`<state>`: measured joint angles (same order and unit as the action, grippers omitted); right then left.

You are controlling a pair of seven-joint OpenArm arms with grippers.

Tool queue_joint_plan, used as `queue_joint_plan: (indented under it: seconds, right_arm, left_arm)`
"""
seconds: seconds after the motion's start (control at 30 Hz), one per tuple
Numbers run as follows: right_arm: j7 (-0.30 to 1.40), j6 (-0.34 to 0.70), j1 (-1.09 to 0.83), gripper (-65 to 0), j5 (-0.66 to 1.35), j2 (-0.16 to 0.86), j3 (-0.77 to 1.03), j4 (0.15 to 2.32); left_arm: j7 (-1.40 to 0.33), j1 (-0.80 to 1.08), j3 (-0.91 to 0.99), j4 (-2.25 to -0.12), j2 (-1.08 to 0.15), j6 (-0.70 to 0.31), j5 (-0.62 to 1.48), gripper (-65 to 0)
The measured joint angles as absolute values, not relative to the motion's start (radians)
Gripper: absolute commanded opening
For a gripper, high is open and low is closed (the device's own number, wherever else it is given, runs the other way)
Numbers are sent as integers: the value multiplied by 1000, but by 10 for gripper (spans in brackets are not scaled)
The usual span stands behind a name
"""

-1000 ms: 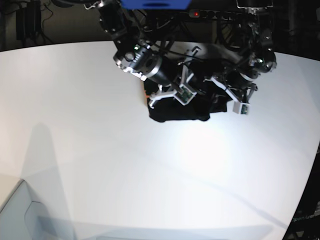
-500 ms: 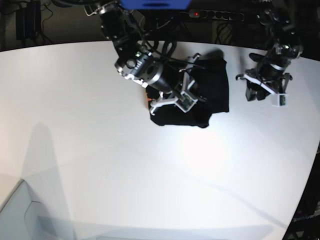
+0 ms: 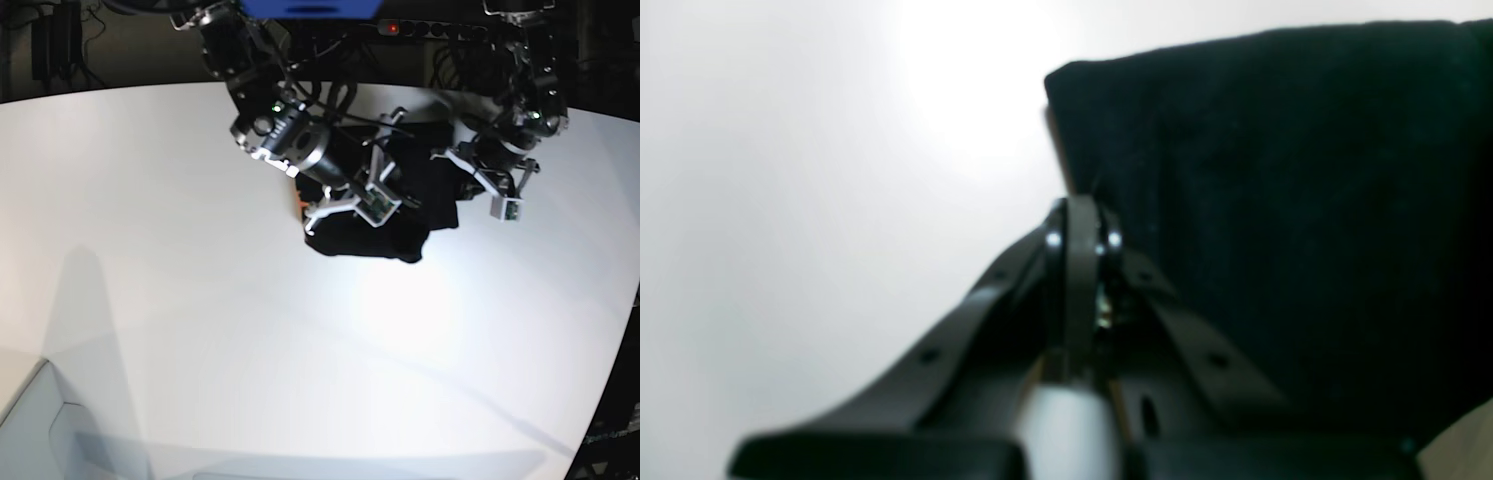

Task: Layout the t-shirt on the table in an organized manner, then fold the t-shirt properly
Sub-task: 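Press the folded bundle down with both grippers and release the left gripper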

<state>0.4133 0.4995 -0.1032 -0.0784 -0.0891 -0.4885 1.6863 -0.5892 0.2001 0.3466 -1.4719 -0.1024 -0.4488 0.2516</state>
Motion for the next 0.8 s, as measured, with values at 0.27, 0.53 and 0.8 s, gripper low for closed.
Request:
queue_joint_plan:
  seconds: [0.27,0.53,0.8]
  right_arm:
    - [419,500,-84,-650,-79,-89,-622,1683]
    - [419,500,3,-650,-78,-94,-633,1593]
    - [406,500,91,-650,-73,-91,-633,1436]
  left_arm:
    - [-553,169,332,-1419,-105,-453,266,-649]
    - [-560,168,337,-1420,-105,-461,266,-649]
    - [-561,168,332,-1420,-123,-469,272,-649]
